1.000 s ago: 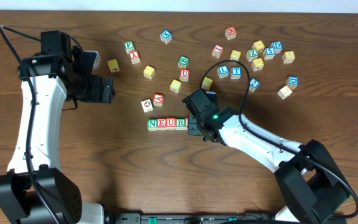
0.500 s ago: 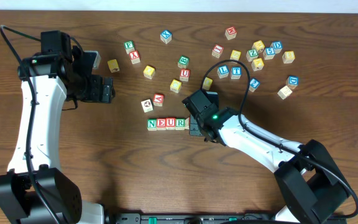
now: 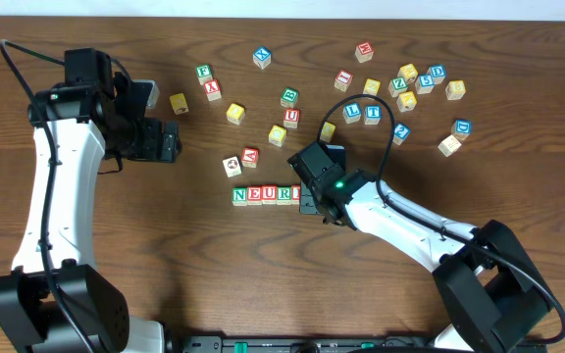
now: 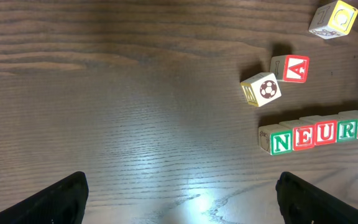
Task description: Spell out NEURIPS
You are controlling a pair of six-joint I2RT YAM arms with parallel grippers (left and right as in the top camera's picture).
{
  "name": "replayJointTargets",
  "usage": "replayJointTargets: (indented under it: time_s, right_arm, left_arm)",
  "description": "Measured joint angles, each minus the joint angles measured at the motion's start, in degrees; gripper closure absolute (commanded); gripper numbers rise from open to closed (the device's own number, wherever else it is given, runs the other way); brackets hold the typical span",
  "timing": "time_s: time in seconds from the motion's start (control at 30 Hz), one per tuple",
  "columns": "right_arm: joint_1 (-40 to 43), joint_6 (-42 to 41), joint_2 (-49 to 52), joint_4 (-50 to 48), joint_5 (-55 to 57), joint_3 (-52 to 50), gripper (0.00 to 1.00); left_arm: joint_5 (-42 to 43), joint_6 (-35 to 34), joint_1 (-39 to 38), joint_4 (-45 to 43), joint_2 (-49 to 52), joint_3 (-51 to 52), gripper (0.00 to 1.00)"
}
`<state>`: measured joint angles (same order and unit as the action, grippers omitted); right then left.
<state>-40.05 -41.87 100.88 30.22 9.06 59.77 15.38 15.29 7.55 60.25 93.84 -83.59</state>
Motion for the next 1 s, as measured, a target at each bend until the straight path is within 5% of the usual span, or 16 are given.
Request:
replayJointTargets:
  time_s: [1.0]
  right_arm:
    - [0.0, 0.0, 3.0, -1.2, 1.0, -0.3, 0.76]
  left_arm:
    - [0.0, 0.0, 0.0, 0.0, 0.0, 0.0, 0.05]
